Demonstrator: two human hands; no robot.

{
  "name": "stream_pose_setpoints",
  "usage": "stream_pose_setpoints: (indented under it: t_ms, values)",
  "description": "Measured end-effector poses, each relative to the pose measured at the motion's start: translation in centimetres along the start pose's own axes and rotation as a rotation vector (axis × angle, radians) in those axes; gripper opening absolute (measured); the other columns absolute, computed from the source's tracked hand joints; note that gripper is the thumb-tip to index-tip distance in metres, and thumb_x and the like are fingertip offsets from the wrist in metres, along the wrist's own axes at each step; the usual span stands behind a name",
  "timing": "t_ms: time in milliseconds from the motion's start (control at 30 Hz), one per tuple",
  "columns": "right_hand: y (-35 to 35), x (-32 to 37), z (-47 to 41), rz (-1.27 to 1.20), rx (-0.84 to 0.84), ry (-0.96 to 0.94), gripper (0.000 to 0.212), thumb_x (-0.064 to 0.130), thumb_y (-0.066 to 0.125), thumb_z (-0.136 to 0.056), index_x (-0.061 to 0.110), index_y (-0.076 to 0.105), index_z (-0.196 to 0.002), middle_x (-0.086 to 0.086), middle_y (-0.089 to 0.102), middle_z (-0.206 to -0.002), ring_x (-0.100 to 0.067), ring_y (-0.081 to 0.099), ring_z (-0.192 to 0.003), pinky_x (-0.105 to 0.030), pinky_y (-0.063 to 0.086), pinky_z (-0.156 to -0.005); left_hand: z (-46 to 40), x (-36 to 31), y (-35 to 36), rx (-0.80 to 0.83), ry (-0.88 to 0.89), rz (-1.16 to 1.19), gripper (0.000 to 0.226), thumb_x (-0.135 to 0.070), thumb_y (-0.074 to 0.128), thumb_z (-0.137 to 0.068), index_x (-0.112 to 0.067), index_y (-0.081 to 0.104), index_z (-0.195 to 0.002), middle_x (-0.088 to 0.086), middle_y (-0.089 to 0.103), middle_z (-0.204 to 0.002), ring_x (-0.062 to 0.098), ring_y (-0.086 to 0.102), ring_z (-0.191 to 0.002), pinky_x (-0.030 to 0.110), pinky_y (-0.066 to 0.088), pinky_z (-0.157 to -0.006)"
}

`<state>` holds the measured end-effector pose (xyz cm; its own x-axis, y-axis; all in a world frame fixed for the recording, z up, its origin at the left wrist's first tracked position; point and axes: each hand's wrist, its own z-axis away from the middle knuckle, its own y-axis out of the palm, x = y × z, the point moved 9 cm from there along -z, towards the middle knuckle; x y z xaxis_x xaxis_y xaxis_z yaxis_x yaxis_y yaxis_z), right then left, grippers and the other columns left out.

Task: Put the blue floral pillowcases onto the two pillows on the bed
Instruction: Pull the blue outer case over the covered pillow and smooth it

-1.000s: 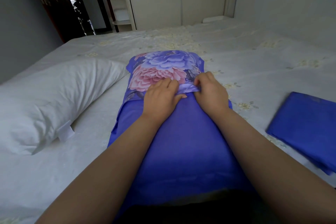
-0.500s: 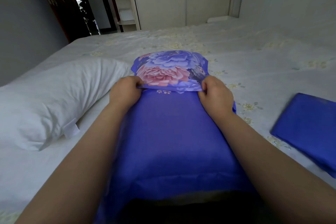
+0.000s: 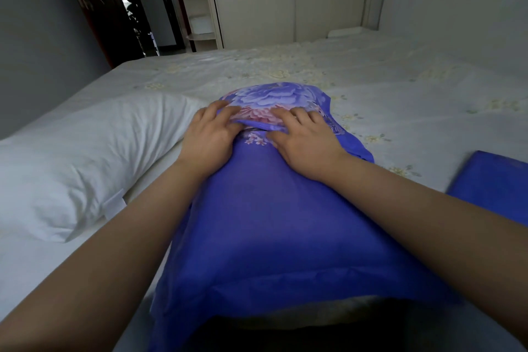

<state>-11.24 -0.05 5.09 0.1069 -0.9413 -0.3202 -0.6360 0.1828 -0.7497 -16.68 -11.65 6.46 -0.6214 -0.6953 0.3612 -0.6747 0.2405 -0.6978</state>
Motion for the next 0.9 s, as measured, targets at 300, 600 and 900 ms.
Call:
stream_pose_setpoints:
  t_ms: [300,600,900]
  values:
    - [1.0,1.2,-3.6,-0.044,0.311,0.063,0.036,0.027,0.034,-0.099,0.017,0.055,-0.127,-0.012,0.029,-0.145,-0.034,0.034,-0.126,-0.044,0.031,-0.102,0.9,2.5,2.5,0.77,-0.217,-0.276,0.029,-0.022,0.043,-0.096,-0.014,0.058,-0.119,0.005,0.055,-0.121,0.027,0.039,-0.124,0.067,0.011,-0.107]
    - [1.8,1.1,-6.0,0.09,0.573,-0.061,0.042,0.032,0.048,-0.094,0.009,0.05,-0.13,-0.014,0.044,-0.136,-0.033,0.047,-0.121,-0.041,0.04,-0.092,-0.3,3.3,1.8,0.454,-0.328,-0.123,0.018,-0.014,0.047,-0.079,-0.016,0.064,-0.085,0.004,0.065,-0.091,0.025,0.056,-0.098,0.053,0.019,-0.109]
    - [0.3,0.2,-5.3,-0.192,0.164,-0.164,0.023,0.027,0.052,-0.092,0.01,0.059,-0.106,-0.012,0.054,-0.119,-0.033,0.054,-0.105,-0.042,0.044,-0.079,0.2,3.1,1.8,0.224,-0.306,-0.058,0.019,-0.014,0.047,-0.087,-0.011,0.061,-0.098,0.01,0.063,-0.097,0.032,0.058,-0.09,0.038,0.035,-0.081]
